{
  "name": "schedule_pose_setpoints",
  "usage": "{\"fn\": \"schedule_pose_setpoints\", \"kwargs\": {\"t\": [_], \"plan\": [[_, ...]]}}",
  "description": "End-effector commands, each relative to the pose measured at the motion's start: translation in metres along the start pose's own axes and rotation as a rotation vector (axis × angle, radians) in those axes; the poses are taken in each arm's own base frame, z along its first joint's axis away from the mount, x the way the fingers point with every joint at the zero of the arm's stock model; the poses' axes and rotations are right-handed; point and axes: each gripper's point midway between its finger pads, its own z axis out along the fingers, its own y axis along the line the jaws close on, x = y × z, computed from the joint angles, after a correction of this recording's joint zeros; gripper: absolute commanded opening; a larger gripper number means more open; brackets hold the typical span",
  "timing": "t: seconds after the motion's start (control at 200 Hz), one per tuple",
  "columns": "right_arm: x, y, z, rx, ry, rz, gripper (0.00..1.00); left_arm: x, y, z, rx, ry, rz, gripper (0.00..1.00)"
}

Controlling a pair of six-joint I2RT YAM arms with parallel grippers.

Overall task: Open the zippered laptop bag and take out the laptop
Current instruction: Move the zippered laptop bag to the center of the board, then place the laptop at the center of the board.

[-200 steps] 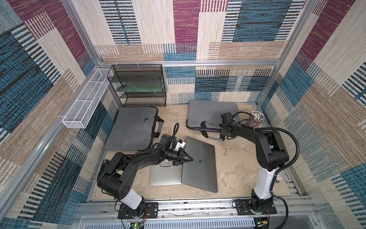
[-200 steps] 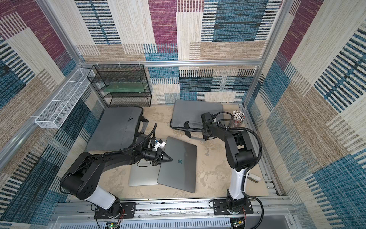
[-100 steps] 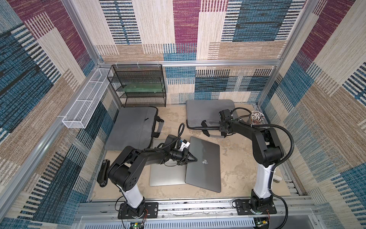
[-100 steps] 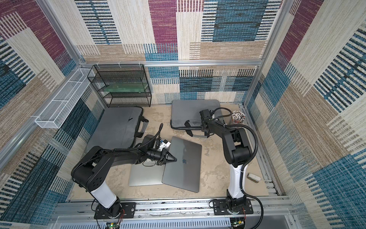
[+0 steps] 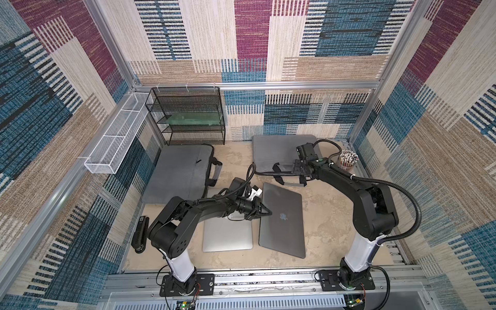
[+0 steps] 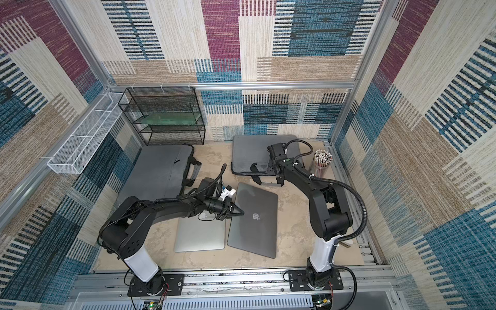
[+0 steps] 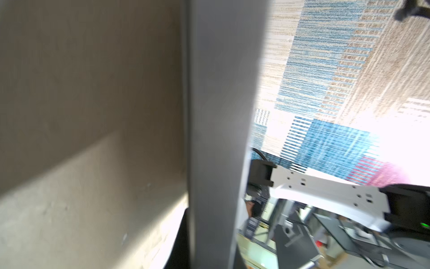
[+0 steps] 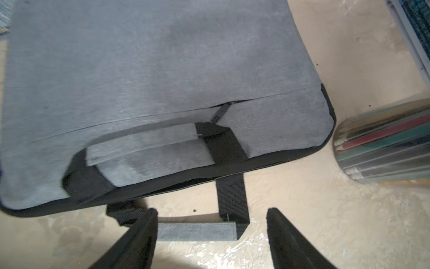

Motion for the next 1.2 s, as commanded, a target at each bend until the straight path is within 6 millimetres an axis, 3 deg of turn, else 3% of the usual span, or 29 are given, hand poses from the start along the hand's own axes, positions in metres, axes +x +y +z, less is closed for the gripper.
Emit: {"fn": "schedule_pose_setpoints", "kwargs": {"t": [0.0,0.356,0.476,0.666,0.836,1.012,1.197], "plan": [[-0.003,0.011,-0.017,-0.046,-0.014,0.016,0.78,-0.004,0.020,0.001,-0.101,-0.046,-0.130,0.00],[-0.003,0.014,-0.059,-0.114,-0.071,0.050,0.78,-0.008,0.015,0.026,-0.145,-0.061,-0.147,0.00],[0.002,0.015,-0.067,-0.138,-0.079,0.061,0.78,-0.007,0.020,0.033,-0.153,-0.052,-0.181,0.19],[0.010,0.016,-0.074,-0.159,-0.081,0.070,0.79,-0.002,0.029,0.036,-0.170,-0.043,-0.227,0.27],[0.013,0.022,-0.079,-0.183,-0.085,0.072,0.80,0.000,0.030,0.037,-0.170,-0.035,-0.235,0.42],[0.015,0.027,-0.081,-0.191,-0.084,0.075,0.81,0.001,0.029,0.033,-0.203,-0.026,-0.232,0.57],[0.016,0.026,-0.084,-0.190,-0.083,0.084,0.84,0.000,0.025,0.019,-0.257,-0.049,-0.203,0.80]]}}
